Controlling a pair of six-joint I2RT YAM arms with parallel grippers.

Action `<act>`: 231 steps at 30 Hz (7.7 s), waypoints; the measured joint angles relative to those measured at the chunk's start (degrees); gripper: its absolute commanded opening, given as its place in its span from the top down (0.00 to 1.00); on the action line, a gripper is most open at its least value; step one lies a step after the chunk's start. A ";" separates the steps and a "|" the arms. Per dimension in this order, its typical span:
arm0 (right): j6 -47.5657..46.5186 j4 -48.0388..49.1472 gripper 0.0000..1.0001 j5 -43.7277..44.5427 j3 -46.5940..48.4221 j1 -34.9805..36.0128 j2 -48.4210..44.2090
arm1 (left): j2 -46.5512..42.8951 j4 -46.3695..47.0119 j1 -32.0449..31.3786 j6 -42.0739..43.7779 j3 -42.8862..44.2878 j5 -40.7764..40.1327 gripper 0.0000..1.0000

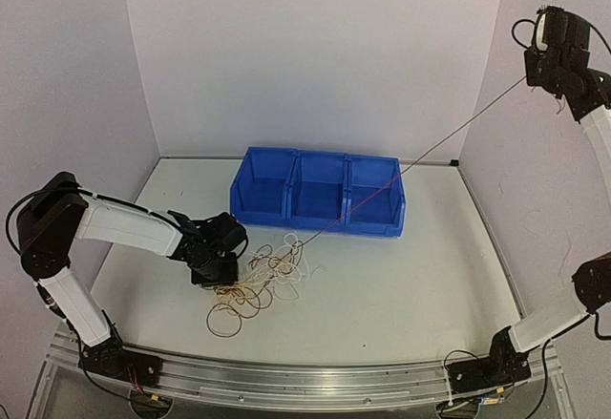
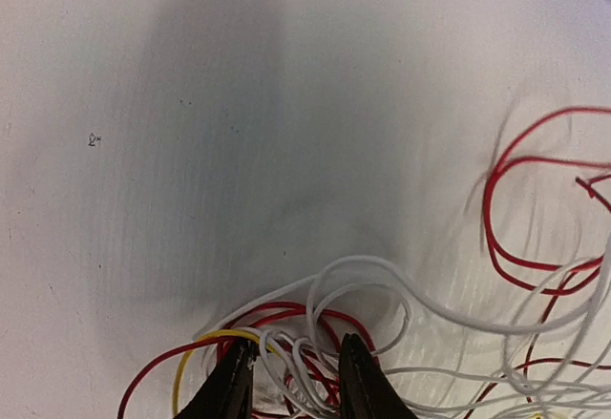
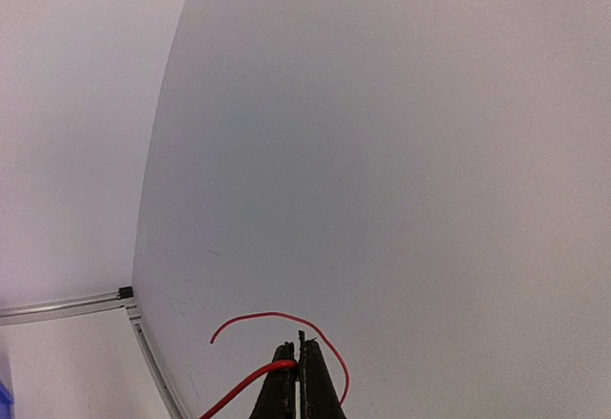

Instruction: Untangle the cables

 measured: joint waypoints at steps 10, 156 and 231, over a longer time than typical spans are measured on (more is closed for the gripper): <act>-5.74 1.70 1.00 0.10 7.17 -4.79 3.03 | 0.06 -1.00 0.58 -0.80 -0.02 -1.01 0.91; 34.55 -13.43 1.00 0.84 -49.60 24.66 -9.66 | 10.89 -1.00 0.68 0.32 11.60 -3.19 1.00; 57.19 6.09 1.00 -90.61 -44.87 16.13 -15.13 | 1.03 59.33 -11.13 32.35 0.51 26.82 0.15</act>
